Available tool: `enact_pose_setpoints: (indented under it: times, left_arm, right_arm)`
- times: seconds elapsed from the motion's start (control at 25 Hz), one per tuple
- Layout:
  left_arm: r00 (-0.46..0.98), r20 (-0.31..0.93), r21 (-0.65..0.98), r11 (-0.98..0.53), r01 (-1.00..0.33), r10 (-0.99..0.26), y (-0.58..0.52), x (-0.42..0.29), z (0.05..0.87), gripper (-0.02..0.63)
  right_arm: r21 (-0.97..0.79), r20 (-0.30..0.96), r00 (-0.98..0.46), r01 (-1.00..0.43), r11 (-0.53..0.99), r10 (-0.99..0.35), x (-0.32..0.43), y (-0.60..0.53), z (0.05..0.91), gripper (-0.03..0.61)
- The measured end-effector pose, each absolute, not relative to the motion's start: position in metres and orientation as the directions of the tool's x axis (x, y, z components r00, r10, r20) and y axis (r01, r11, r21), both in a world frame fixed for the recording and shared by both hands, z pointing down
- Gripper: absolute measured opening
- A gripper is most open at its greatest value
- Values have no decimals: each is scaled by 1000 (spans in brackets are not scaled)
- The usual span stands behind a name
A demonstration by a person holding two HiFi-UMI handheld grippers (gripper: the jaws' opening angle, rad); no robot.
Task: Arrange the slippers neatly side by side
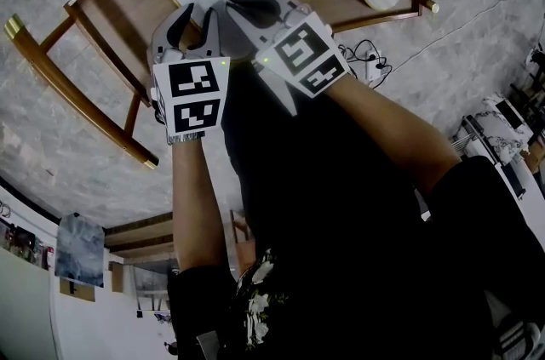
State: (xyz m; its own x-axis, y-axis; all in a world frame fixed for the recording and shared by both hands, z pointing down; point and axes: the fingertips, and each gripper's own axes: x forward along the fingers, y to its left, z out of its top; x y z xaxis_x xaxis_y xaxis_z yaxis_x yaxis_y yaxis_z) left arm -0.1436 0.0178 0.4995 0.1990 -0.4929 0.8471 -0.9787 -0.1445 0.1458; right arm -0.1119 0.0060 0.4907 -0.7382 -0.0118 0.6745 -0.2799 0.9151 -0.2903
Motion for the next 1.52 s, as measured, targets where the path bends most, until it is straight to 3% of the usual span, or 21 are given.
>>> enact_pose_setpoints:
  times: [0.24, 0.56, 0.92, 1.2, 1.52]
  left_arm:
    - [153, 825, 135, -73, -988, -544, 24, -148, 466, 110]
    - [280, 792, 176, -236, -956, -543, -14, -88, 445, 118]
    - [430, 748, 250, -386, -888, -506, -69, 5, 455, 120]
    - [523, 694, 386, -358, -850, -494, -95, 55, 458, 118]
    - [550, 703, 414, -369, -832, -451, -103, 75, 473, 119]
  right_arm:
    - [-303, 630, -775, -292, 907, -40, -101, -3, 469, 87]
    - [-297, 579, -784, -461, 836, -227, -42, -64, 436, 87]
    - [-232, 578, -698, -637, 735, -422, 70, -154, 428, 91]
    - [-277, 603, -736, -555, 784, -308, 91, -181, 442, 118]
    - [-353, 664, -720, -539, 765, -201, 97, -184, 464, 152]
